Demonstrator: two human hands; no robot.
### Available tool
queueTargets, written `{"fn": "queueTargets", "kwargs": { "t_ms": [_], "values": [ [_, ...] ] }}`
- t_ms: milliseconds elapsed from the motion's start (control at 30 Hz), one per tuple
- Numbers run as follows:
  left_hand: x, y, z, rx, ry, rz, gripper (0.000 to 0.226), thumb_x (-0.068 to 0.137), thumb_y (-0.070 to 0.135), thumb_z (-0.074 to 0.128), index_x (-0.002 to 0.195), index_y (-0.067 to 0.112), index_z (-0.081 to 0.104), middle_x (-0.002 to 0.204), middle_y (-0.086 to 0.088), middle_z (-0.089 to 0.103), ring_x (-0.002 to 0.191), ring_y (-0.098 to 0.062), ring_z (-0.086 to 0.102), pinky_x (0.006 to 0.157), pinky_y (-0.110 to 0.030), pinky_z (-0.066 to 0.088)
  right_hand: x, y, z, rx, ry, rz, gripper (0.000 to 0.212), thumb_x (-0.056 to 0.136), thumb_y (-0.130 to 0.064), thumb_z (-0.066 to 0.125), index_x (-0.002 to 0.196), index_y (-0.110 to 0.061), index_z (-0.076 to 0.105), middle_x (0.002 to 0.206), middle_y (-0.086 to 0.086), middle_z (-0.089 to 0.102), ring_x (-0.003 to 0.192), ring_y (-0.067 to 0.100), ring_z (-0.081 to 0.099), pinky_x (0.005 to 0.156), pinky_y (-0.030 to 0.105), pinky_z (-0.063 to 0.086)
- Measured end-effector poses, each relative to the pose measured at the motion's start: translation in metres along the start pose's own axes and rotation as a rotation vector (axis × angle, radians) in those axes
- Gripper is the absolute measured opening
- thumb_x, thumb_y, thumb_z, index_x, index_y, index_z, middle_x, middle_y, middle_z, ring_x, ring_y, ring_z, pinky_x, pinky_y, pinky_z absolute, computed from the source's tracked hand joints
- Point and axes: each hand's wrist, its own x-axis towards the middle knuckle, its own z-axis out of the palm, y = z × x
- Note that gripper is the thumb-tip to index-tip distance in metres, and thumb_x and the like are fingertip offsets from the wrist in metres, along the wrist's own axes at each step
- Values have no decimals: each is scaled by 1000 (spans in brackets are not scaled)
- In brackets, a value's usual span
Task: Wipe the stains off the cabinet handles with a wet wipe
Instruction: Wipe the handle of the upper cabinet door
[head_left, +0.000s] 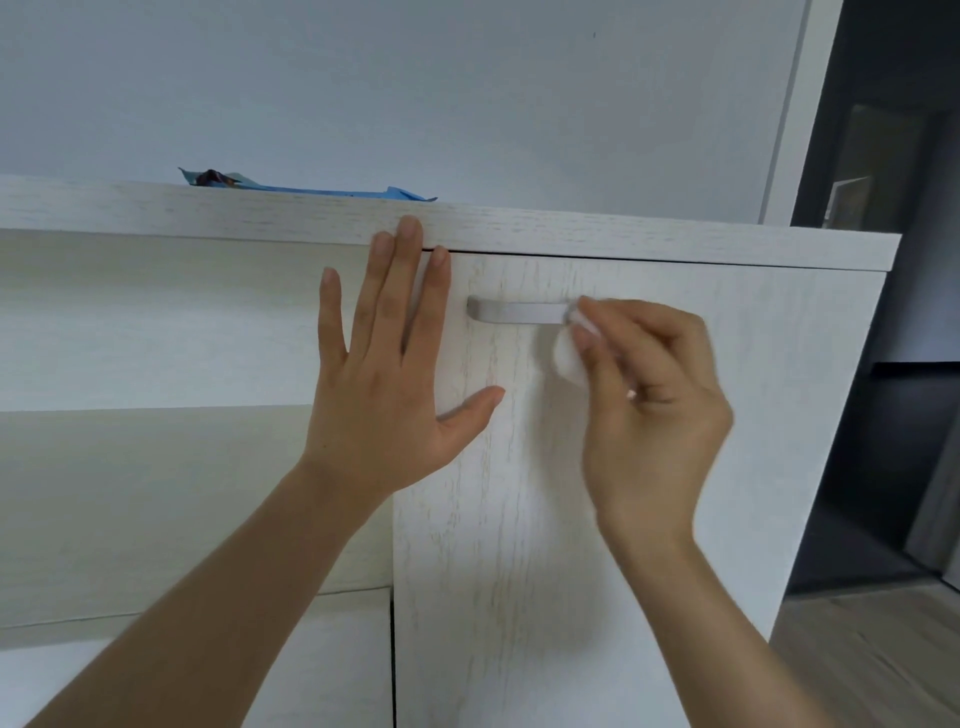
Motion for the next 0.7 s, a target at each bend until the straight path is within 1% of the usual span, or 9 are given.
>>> {"fn": "queueTargets", "kwargs": {
  "t_ms": [100,233,333,400,433,500,600,667,700],
  "values": [
    [0,-1,-1,29,-16,8,89,89,63,41,146,-2,23,153,-20,12,144,-33,14,115,-55,9,-3,-8,9,-95,-12,-96,22,84,2,65,104,-7,70,92,-5,55,83,-1,54,77,6,43],
    [0,-1,-4,45,-56,7,89,89,64,40,147,-1,21,153,-23,19,144,-33,14,116,-55,9,0,-12,5,-141,-69,-110,23,85,3,65,105,-6,70,90,-5,55,85,1,52,79,4,42],
    [0,0,-7,56,-65,0,87,90,63,40,147,0,21,153,-22,20,144,-32,16,115,-56,11,0,-18,8,-116,-150,-113,21,85,5,62,104,-2,69,87,-5,54,83,-2,47,83,5,41],
    [-3,-3,-11,87,-79,14,84,92,62,39,148,1,21,154,-20,19,144,-30,18,115,-56,12,2,-20,11,-160,-210,-121,21,85,5,58,102,-2,69,90,4,60,82,-2,41,78,1,35],
    [-5,-5,-13,102,-93,27,82,93,61,38,148,2,21,154,-18,18,144,-29,17,115,-56,12,3,-21,13,-189,-238,-132,21,85,4,56,102,-3,68,93,10,62,83,0,39,74,4,32],
    [-14,-11,-21,103,-136,43,77,95,58,35,149,5,19,156,-15,17,145,-28,15,115,-56,9,3,-24,16,-196,-307,-141,22,86,1,52,102,-3,67,97,14,62,86,9,43,74,10,29],
    [-31,-19,-36,61,-212,23,70,96,52,35,150,11,19,157,-12,18,146,-28,13,116,-54,7,-2,-30,24,-184,-493,-218,19,86,3,55,101,-2,66,97,11,61,89,15,51,73,15,35],
    [-40,-26,-47,60,-271,-6,68,95,50,36,149,13,21,157,-12,19,145,-28,13,117,-53,7,-8,-32,29,-98,-601,-162,17,88,0,58,102,-5,67,94,2,59,85,6,49,74,13,41],
    [-44,-30,-53,70,-301,-20,67,95,49,37,149,12,24,156,-12,21,145,-28,14,117,-52,9,-10,-32,31,-55,-611,-129,17,89,-3,58,103,-7,67,93,-2,57,81,2,47,75,8,40]
  ]
}}
